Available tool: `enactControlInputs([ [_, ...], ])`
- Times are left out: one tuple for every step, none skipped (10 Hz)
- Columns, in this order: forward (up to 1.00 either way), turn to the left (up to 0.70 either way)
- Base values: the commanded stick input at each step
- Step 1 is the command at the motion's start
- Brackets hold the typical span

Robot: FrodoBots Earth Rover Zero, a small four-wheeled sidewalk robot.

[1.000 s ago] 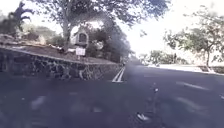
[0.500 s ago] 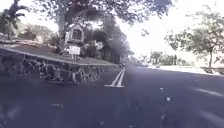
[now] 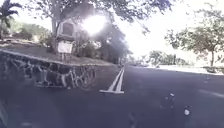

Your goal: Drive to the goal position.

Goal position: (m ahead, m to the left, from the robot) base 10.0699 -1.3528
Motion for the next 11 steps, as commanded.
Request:
enactControlInputs([
  [1.00,0.00],
  [1.00,0.00],
  [1.00,0.00],
  [1.00,0.00],
  [1.00,0.00],
  [1.00,0.00],
  [1.00,0.00],
  [1.00,0.00],
  [1.00,0.00],
  [1.00,0.00],
  [1.00,0.00],
])
